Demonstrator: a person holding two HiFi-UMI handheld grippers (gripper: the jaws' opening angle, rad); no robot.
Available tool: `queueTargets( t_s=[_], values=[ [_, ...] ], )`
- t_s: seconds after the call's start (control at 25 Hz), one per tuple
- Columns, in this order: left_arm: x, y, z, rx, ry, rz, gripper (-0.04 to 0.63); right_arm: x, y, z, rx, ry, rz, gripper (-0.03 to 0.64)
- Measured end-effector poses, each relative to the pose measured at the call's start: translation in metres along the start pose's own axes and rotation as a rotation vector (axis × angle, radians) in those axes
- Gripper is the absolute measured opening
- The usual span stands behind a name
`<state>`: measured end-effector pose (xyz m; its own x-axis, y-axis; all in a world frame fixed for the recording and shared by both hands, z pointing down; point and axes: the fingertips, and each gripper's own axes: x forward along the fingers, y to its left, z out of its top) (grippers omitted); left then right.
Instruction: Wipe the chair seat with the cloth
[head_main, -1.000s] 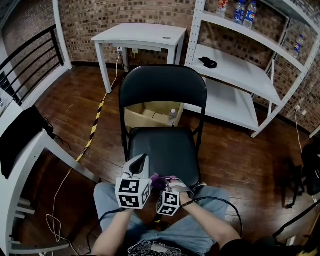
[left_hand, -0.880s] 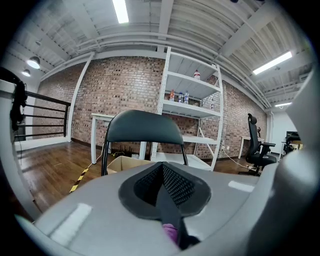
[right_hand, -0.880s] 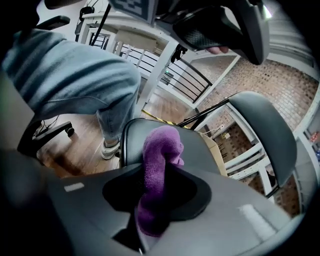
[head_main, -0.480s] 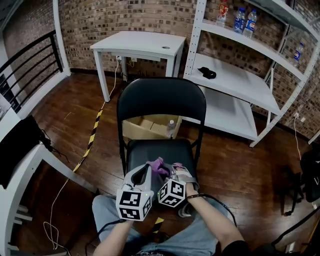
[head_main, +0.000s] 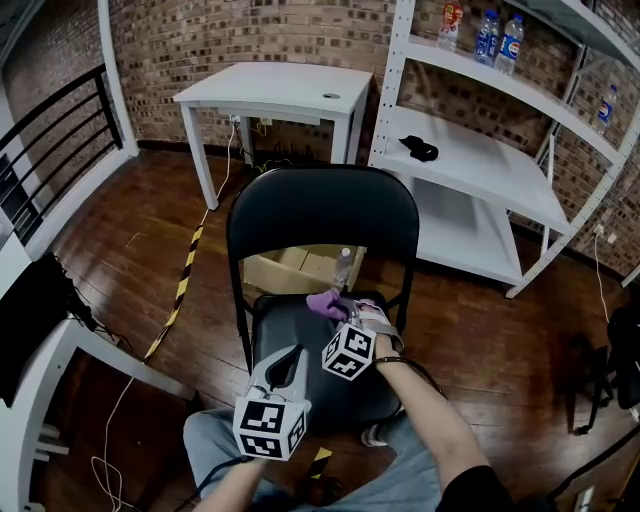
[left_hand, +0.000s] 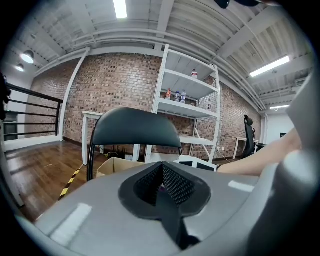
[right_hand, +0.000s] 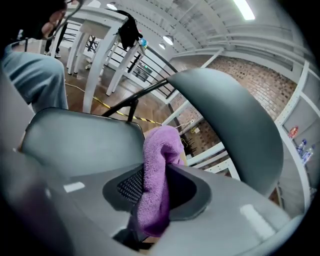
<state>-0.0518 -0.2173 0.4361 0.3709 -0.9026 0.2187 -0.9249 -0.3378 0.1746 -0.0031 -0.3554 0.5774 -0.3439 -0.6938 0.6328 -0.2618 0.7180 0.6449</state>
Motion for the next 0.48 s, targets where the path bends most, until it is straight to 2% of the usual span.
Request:
queueTargets(
  t_s=[0.32, 0.48],
  values=[
    [0.017, 0.016, -0.011, -0.013, 0.040, 0.019, 0.003, 0.062, -0.012, -0.044, 0.018, 0.126, 0.035, 0.107],
    [0.026, 0.021, -0.020, -0.018, 0.066, 0.022, 0.004, 0.084, -0.015, -0.060, -0.020, 0.174, 0.043, 0.108]
  ],
)
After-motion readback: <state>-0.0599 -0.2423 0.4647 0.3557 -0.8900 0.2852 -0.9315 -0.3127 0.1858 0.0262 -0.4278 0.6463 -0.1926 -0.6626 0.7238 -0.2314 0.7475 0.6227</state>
